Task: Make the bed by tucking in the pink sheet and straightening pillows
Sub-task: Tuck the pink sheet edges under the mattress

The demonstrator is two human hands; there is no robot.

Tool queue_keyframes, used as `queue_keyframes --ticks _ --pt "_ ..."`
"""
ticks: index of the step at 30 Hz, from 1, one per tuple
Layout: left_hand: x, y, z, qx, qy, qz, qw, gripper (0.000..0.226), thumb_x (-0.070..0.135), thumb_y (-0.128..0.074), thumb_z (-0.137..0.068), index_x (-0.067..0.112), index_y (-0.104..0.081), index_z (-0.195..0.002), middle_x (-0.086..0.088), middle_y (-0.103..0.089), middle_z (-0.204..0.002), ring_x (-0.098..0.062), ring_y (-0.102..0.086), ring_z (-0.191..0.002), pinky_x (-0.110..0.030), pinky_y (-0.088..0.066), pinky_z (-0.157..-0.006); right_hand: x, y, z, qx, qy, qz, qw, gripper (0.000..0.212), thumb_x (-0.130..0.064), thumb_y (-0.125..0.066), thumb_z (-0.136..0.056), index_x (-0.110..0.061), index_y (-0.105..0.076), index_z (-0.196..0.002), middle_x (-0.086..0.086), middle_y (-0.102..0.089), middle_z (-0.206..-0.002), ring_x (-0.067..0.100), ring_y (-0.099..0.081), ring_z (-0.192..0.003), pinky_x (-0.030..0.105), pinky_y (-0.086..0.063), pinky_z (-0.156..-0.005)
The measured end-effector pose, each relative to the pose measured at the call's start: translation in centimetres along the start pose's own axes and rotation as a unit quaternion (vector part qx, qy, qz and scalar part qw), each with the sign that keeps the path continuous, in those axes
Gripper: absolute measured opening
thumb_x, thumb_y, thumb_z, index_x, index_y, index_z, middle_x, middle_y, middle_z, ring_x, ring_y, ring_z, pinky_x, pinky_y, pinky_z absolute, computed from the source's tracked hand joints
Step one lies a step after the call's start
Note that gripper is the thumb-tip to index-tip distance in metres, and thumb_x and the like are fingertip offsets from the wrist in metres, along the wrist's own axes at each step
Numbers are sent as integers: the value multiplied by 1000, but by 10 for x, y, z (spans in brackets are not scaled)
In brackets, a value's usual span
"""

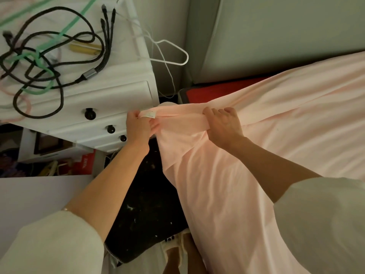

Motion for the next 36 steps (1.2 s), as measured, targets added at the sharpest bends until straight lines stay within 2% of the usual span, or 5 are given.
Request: queue_keyframes --ticks 11,16,23,29,36 --pt "0 -15 8 -67 -220 -310 923 62 28 -56 -91 21 -19 -140 -2 -46 -136 -21 -49 -117 -34 -38 -89 9 12 21 -91 51 -24 994 34 -18 -53 -84 -22 -51 -118 0 -61 -119 23 -54 -114 40 -25 -111" --pt "-12 -26 4 -28 39 -346 937 53 33 -32 -101 4 -18 -144 -20 -35 -144 -34 -40 -128 -43 -33 -100 13 10 26 -119 76 3 990 39 -20 -50 -84 -21 -49 -123 0 -60 -120 23 -52 -115 41 -21 -114" --pt "25 -42 42 -12 -541 -435 719 27 5 -57 -73 5 -56 -100 -12 -60 -101 -27 -52 -98 -37 -40 -85 15 13 24 -99 75 -42 991 32 -17 -50 -85 -18 -48 -117 2 -58 -111 24 -57 -101 36 -33 -100" --pt "-10 -70 19 -224 -342 -726 553 48 60 -46 -85 26 -49 -119 5 -62 -111 -19 -58 -101 -35 -41 -91 24 15 19 -100 66 -86 989 37 -18 -51 -84 -17 -44 -121 2 -61 -113 23 -55 -107 35 -29 -107" --pt "14 -67 -5 -146 -242 -636 718 21 29 -41 -91 16 -54 -101 -5 -56 -95 -27 -53 -90 -35 -41 -76 62 17 -9 -80 40 -37 995 64 -11 -50 -80 -21 -31 -141 1 -38 -145 20 -25 -140 44 -7 -119"
Point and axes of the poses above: each hand's wrist, its own z-axis away from the middle knuckle, its own y-axis out of the back of the hand, x = y × z, the point moved 5 cm from there along -z, towards the middle knuckle
